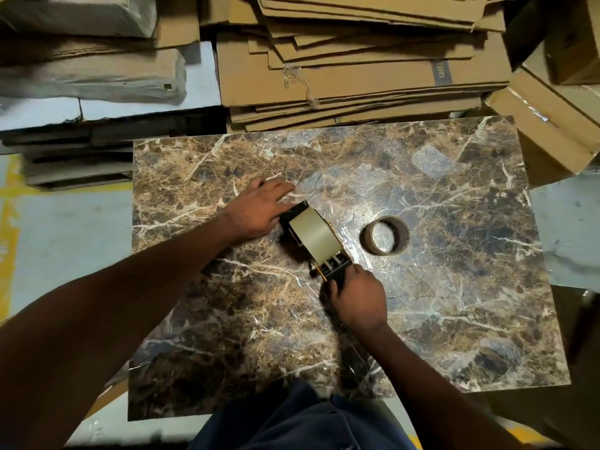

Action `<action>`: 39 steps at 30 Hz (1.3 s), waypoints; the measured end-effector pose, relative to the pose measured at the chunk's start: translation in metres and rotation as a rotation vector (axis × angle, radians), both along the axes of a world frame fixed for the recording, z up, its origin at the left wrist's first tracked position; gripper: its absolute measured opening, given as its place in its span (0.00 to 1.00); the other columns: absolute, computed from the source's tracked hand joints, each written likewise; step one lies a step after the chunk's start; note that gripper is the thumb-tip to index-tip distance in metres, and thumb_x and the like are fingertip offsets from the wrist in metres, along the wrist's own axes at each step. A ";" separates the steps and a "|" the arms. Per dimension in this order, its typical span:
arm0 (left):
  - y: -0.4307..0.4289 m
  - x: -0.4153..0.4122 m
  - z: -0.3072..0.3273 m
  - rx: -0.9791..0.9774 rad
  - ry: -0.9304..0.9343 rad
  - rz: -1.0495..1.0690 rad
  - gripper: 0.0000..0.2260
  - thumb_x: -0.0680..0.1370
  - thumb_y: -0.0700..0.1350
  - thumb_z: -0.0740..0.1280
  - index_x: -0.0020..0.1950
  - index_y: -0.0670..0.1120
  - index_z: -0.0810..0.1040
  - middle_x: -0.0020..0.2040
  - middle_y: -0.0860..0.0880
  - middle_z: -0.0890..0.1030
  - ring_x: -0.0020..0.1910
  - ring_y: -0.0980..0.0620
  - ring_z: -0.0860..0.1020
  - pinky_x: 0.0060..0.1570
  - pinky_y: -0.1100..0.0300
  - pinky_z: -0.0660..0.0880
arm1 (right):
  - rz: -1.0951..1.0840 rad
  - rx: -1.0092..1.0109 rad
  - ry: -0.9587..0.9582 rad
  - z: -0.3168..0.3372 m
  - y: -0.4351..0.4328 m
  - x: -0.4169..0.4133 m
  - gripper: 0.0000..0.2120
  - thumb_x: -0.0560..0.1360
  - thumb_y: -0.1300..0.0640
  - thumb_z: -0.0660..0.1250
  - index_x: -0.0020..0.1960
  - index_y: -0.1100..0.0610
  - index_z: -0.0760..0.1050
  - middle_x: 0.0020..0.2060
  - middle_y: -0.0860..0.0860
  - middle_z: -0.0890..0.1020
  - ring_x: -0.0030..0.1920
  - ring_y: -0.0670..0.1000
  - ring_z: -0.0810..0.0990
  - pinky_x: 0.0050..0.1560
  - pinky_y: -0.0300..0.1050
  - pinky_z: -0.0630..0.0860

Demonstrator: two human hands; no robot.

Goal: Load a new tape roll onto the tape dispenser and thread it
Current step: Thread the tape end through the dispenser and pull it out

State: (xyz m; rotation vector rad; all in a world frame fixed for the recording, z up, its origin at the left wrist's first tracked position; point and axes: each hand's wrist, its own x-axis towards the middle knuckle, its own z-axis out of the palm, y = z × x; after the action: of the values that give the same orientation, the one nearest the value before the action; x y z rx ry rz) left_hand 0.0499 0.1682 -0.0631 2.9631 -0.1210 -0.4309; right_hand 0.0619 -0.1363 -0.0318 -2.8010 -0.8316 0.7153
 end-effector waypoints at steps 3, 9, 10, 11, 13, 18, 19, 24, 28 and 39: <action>0.009 -0.005 0.001 0.034 0.030 -0.007 0.24 0.85 0.54 0.58 0.82 0.57 0.67 0.84 0.43 0.64 0.82 0.40 0.63 0.81 0.35 0.52 | 0.005 -0.026 0.018 0.003 0.002 0.003 0.18 0.82 0.44 0.61 0.57 0.59 0.76 0.49 0.56 0.82 0.47 0.56 0.81 0.48 0.48 0.76; -0.007 0.002 0.016 -0.095 -0.040 0.167 0.28 0.87 0.64 0.44 0.86 0.57 0.56 0.87 0.47 0.56 0.86 0.44 0.55 0.84 0.41 0.46 | 0.008 0.039 -0.061 0.003 -0.002 -0.002 0.18 0.81 0.43 0.62 0.53 0.59 0.76 0.44 0.56 0.82 0.43 0.56 0.79 0.49 0.51 0.75; -0.013 0.002 0.016 -0.099 -0.028 0.159 0.29 0.87 0.65 0.42 0.87 0.58 0.54 0.88 0.48 0.53 0.86 0.44 0.52 0.84 0.40 0.45 | 0.020 0.034 -0.068 0.003 -0.002 -0.003 0.18 0.82 0.44 0.61 0.54 0.59 0.75 0.43 0.56 0.82 0.42 0.56 0.79 0.49 0.51 0.75; -0.017 0.002 0.015 -0.098 -0.016 0.150 0.29 0.86 0.66 0.41 0.87 0.59 0.53 0.88 0.48 0.51 0.86 0.44 0.50 0.84 0.38 0.44 | 0.029 0.016 -0.056 0.004 -0.002 -0.003 0.18 0.83 0.44 0.60 0.55 0.58 0.74 0.42 0.55 0.83 0.40 0.55 0.78 0.50 0.51 0.74; -0.021 0.001 0.007 -0.087 0.014 0.164 0.28 0.86 0.67 0.39 0.86 0.63 0.52 0.88 0.48 0.47 0.86 0.42 0.49 0.83 0.34 0.45 | 0.050 -0.014 -0.028 0.005 -0.002 -0.003 0.18 0.84 0.43 0.57 0.57 0.57 0.73 0.42 0.54 0.83 0.39 0.55 0.78 0.49 0.50 0.74; -0.024 0.000 0.004 -0.081 0.091 0.231 0.30 0.83 0.70 0.33 0.85 0.67 0.50 0.88 0.46 0.49 0.87 0.40 0.48 0.81 0.30 0.43 | 0.087 -0.011 -0.013 0.006 -0.005 0.000 0.17 0.84 0.42 0.55 0.56 0.56 0.71 0.43 0.55 0.84 0.43 0.57 0.82 0.48 0.51 0.74; -0.024 0.000 0.006 -0.082 0.104 0.230 0.34 0.81 0.71 0.31 0.85 0.67 0.51 0.88 0.46 0.49 0.87 0.40 0.48 0.81 0.30 0.43 | 0.083 -0.003 -0.005 0.005 -0.006 0.000 0.17 0.84 0.42 0.56 0.56 0.57 0.71 0.43 0.55 0.84 0.43 0.58 0.82 0.47 0.51 0.74; -0.028 0.002 0.016 -0.066 0.175 0.244 0.32 0.82 0.67 0.38 0.85 0.64 0.57 0.88 0.46 0.47 0.87 0.40 0.46 0.81 0.29 0.41 | 0.071 0.014 0.023 0.006 -0.006 -0.002 0.18 0.84 0.42 0.56 0.57 0.57 0.71 0.45 0.56 0.84 0.45 0.59 0.82 0.46 0.53 0.75; -0.032 -0.004 0.012 -0.214 0.116 0.339 0.24 0.88 0.62 0.49 0.83 0.61 0.64 0.88 0.47 0.51 0.86 0.42 0.50 0.82 0.32 0.42 | 0.075 -0.007 0.020 0.009 -0.006 -0.002 0.19 0.84 0.42 0.56 0.57 0.58 0.71 0.46 0.57 0.84 0.46 0.60 0.82 0.47 0.53 0.76; -0.023 -0.040 0.005 -0.303 0.072 0.398 0.26 0.86 0.63 0.48 0.79 0.57 0.73 0.87 0.50 0.56 0.85 0.46 0.55 0.83 0.39 0.46 | 0.084 -0.030 0.025 0.013 -0.006 -0.001 0.19 0.84 0.43 0.56 0.58 0.58 0.71 0.47 0.57 0.84 0.48 0.61 0.83 0.46 0.53 0.75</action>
State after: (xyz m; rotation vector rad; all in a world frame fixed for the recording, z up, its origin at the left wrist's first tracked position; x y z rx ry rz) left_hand 0.0096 0.1450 -0.0581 2.5816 0.3711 -0.4190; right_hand 0.0610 -0.1426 -0.0183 -2.7919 -0.9473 0.7800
